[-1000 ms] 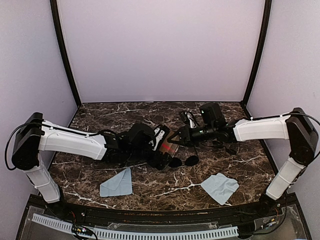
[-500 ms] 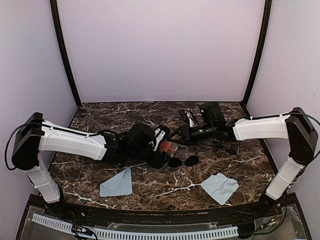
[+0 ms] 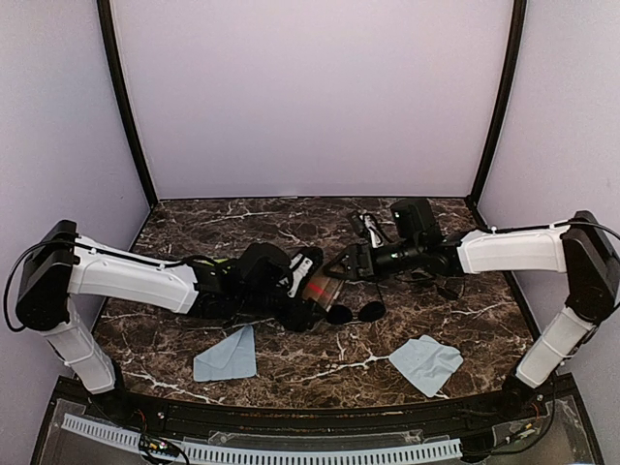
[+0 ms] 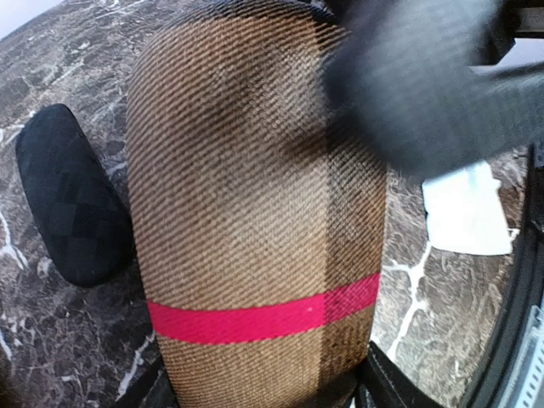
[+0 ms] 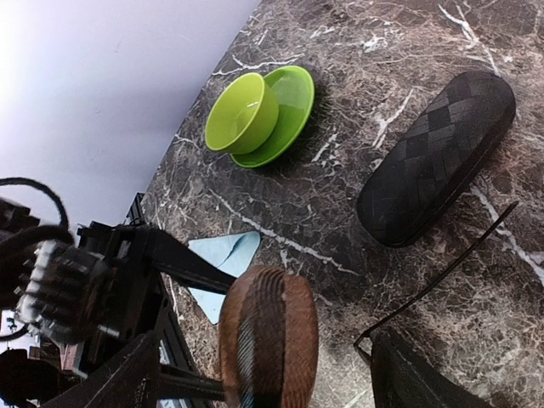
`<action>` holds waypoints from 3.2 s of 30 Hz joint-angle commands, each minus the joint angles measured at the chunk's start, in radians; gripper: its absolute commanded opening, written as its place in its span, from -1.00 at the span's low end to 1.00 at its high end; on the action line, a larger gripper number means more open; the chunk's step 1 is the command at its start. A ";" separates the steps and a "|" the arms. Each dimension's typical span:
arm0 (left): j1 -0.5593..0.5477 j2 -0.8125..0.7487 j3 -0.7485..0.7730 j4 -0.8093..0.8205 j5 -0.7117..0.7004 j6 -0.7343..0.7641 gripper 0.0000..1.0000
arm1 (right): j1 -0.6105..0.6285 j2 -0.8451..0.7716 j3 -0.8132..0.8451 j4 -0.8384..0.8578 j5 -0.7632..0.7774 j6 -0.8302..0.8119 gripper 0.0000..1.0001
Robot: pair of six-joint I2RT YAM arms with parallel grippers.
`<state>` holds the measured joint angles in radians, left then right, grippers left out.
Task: Organize the sunglasses
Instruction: Adjust the sunglasses case, then open the sunglasses case.
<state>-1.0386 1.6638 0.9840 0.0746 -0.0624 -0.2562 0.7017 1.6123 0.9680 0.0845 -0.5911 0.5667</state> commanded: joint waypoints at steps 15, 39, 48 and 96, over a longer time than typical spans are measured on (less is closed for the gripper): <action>0.153 -0.181 -0.226 0.483 0.619 -0.235 -1.00 | 0.011 -0.112 -0.126 0.287 -0.282 -0.195 1.00; 0.153 -0.105 -0.246 0.743 0.795 -0.396 -1.00 | 0.027 -0.130 -0.167 0.457 -0.376 -0.170 0.86; 0.153 -0.082 -0.243 0.788 0.835 -0.428 -1.00 | 0.027 -0.111 -0.163 0.487 -0.376 -0.170 0.86; 0.160 -0.182 -0.291 0.885 0.938 -0.405 -1.00 | 0.004 -0.110 -0.074 0.345 -0.528 -0.277 -0.92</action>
<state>-0.8810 1.5654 0.6956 0.9157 0.7971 -0.6838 0.7181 1.5055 0.8631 0.4835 -1.0740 0.4011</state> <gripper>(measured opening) 0.628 0.625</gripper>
